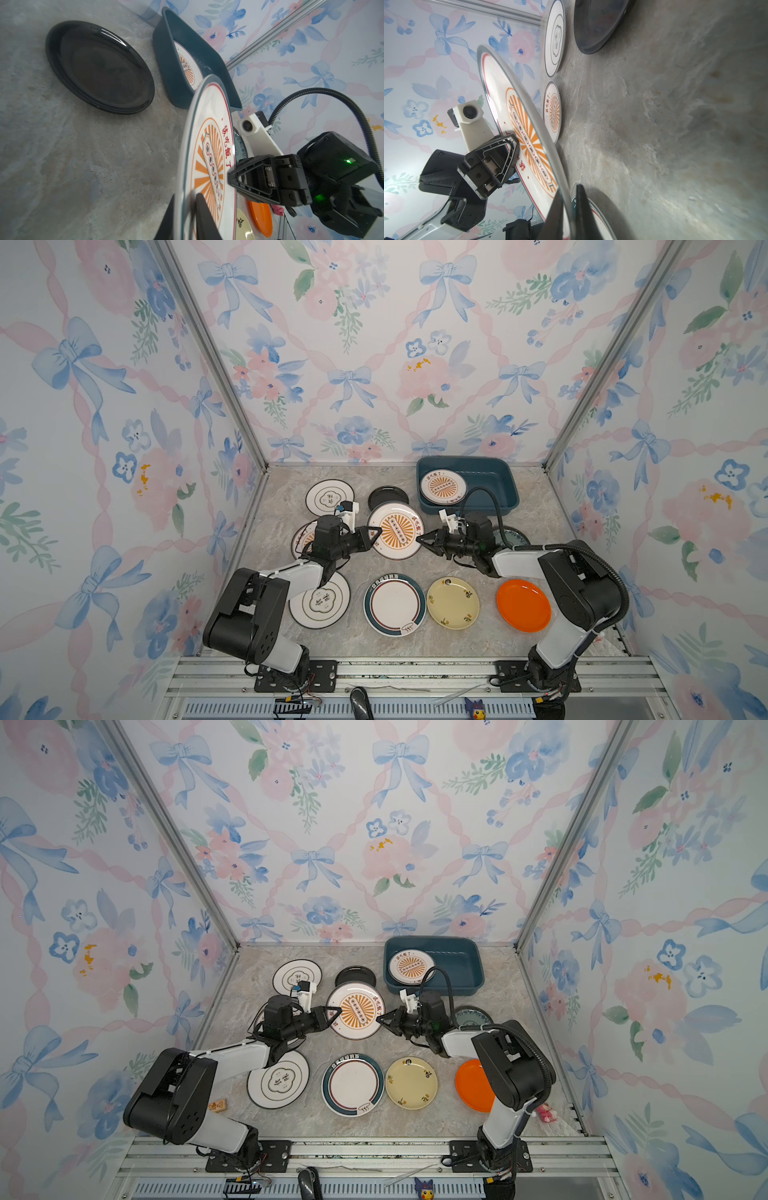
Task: Place the plates into the plastic bin on the countertop
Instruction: Pick up the plate from the center of the table.
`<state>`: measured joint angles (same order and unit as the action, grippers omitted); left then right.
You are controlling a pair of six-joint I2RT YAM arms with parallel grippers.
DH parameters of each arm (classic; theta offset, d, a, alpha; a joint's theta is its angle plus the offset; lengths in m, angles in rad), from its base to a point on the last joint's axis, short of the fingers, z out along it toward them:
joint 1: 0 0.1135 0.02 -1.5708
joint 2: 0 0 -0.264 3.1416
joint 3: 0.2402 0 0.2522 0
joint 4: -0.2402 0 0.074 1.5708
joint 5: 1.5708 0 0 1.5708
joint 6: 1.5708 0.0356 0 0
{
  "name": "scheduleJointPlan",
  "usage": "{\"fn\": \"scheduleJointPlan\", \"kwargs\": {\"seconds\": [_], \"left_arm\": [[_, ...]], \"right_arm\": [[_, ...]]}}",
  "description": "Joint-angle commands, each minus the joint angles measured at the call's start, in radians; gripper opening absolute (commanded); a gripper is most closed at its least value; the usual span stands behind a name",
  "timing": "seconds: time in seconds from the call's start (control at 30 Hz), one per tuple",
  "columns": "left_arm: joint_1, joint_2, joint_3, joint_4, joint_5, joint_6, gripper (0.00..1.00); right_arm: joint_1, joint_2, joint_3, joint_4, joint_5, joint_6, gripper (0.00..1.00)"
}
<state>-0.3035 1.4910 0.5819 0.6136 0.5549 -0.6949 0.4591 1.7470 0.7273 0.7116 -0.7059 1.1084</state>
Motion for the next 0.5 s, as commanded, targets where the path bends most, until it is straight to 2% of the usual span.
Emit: {"fn": "scheduleJointPlan", "kwargs": {"seconds": [0.0, 0.1, 0.17, 0.33, 0.37, 0.47], "left_arm": [[-0.026, -0.014, 0.011, -0.018, 0.075, 0.057, 0.0], [-0.029, -0.021, 0.015, -0.016, 0.087, 0.055, 0.0], [-0.031, -0.026, 0.016, -0.017, 0.089, 0.057, 0.0], [-0.03, -0.025, 0.015, -0.015, 0.093, 0.054, 0.0], [-0.031, -0.023, 0.015, -0.016, 0.093, 0.054, 0.0], [-0.032, -0.022, 0.012, -0.016, 0.088, 0.053, 0.0]], "right_arm": [[0.004, 0.006, 0.003, 0.342, -0.081, 0.104, 0.23], [0.004, 0.081, 0.003, 0.562, -0.114, 0.212, 0.28], [0.001, 0.146, 0.012, 0.694, -0.116, 0.3, 0.28], [0.022, 0.183, 0.037, 0.695, -0.112, 0.281, 0.27], [0.024, 0.184, 0.04, 0.695, -0.108, 0.278, 0.26], [0.025, 0.193, 0.046, 0.695, -0.101, 0.284, 0.12]]}}
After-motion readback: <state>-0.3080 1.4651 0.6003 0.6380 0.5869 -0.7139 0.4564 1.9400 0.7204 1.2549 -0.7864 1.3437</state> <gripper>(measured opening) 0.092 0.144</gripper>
